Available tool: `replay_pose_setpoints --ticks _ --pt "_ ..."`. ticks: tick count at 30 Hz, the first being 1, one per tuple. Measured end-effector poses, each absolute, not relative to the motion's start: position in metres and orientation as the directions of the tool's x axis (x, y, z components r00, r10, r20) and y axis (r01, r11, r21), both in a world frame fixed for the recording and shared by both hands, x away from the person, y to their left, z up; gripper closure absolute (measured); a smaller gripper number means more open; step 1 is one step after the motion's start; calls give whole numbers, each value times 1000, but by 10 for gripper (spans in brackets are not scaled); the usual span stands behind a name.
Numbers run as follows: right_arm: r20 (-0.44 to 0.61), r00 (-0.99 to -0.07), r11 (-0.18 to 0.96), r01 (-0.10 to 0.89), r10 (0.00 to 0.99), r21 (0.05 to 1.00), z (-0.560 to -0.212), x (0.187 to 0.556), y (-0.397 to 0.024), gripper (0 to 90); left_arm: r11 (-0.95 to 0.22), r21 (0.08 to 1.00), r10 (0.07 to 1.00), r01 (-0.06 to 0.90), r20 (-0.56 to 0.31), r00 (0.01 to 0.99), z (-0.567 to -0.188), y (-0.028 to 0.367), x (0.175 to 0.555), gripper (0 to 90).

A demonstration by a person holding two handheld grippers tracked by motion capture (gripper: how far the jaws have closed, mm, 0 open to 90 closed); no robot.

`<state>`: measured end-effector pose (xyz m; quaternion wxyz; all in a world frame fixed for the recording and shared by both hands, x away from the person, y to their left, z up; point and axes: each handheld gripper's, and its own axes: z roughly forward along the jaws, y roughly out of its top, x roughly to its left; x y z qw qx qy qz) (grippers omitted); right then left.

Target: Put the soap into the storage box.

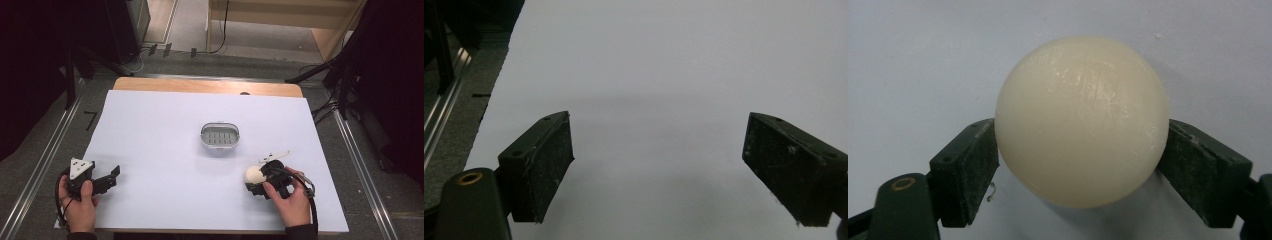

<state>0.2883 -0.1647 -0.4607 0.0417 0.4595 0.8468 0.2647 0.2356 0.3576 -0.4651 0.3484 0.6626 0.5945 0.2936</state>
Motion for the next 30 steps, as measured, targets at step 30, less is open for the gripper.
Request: replay_pose_setpoints --ticks 30 --pt "161 -543 405 764 824 502 -461 294 -155 236 -47 811 992 583 -28 119 -465 358 236 138"
